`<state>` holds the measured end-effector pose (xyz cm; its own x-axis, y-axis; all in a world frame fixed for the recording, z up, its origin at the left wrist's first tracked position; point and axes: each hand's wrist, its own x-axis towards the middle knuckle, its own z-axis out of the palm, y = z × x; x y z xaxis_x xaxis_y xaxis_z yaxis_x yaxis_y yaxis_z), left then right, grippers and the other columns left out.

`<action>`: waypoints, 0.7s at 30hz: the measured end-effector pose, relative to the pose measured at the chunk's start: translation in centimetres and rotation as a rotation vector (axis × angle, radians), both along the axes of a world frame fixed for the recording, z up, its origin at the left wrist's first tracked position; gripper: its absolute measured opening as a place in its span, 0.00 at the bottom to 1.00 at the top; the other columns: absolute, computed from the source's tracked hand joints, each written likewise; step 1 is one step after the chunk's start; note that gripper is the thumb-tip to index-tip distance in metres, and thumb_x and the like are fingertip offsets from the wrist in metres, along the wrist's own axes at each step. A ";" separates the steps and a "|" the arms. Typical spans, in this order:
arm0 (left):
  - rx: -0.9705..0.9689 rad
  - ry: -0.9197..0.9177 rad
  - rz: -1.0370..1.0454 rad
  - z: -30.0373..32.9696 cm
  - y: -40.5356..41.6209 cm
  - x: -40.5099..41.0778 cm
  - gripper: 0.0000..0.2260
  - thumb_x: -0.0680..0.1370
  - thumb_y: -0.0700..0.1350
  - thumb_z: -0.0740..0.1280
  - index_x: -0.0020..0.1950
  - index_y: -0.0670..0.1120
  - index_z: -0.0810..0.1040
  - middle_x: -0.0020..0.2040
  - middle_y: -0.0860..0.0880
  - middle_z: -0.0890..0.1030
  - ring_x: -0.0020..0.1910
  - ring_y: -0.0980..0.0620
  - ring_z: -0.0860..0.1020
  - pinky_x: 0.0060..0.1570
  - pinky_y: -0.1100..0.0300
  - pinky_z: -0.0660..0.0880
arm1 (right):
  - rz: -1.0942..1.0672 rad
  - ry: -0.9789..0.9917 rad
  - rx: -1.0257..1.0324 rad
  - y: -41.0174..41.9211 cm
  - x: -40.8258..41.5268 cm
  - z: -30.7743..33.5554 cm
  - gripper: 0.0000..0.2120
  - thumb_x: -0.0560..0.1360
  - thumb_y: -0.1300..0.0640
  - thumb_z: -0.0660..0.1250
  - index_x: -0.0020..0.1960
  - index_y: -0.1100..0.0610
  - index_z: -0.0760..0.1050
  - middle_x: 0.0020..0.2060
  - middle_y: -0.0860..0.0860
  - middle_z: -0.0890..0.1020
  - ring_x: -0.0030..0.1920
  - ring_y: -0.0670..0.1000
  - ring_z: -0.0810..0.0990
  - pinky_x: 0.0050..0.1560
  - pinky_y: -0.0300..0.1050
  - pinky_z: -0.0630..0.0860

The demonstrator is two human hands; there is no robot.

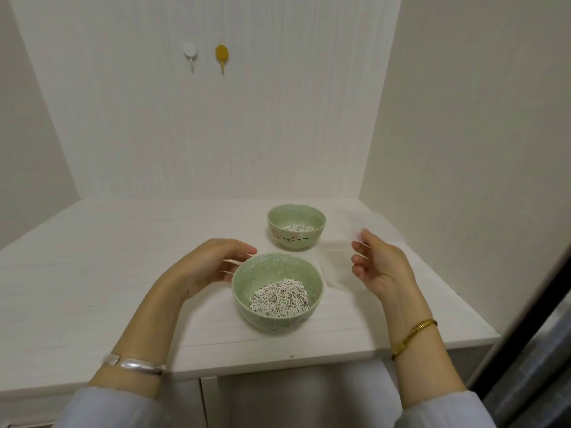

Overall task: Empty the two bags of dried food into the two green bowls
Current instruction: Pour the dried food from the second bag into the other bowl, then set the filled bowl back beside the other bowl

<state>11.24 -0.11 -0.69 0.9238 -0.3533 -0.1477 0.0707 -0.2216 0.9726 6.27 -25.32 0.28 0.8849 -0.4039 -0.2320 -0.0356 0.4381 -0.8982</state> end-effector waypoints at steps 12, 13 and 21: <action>0.014 0.229 -0.248 -1.2 1.0 -0.9 0.32 0.52 0.47 0.66 0.57 0.43 0.77 0.42 0.44 0.81 0.32 0.49 0.80 0.27 0.61 0.77 | 0.259 0.046 0.310 1.3 -0.1 -0.7 0.11 0.76 0.55 0.63 0.35 0.57 0.70 0.22 0.51 0.78 0.17 0.47 0.72 0.19 0.30 0.65; -0.032 0.297 -0.281 -1.2 1.0 -1.0 0.32 0.53 0.46 0.66 0.58 0.44 0.75 0.46 0.40 0.81 0.34 0.45 0.82 0.28 0.58 0.79 | 0.281 0.037 0.300 1.3 -0.2 -0.4 0.11 0.76 0.56 0.63 0.35 0.57 0.70 0.23 0.51 0.78 0.18 0.47 0.72 0.19 0.30 0.65; -0.290 0.440 -0.301 -1.9 -0.4 -2.5 0.30 0.56 0.36 0.62 0.59 0.47 0.72 0.47 0.33 0.82 0.39 0.33 0.82 0.38 0.47 0.81 | 0.319 0.033 0.268 2.2 0.2 -0.6 0.07 0.74 0.60 0.62 0.37 0.58 0.71 0.24 0.51 0.78 0.18 0.46 0.72 0.19 0.31 0.66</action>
<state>8.76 -0.51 -2.62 0.6509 -0.6726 -0.3519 0.4553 -0.0249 0.8900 6.43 -23.07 -0.27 0.9462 -0.0321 -0.3219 -0.2342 0.6185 -0.7501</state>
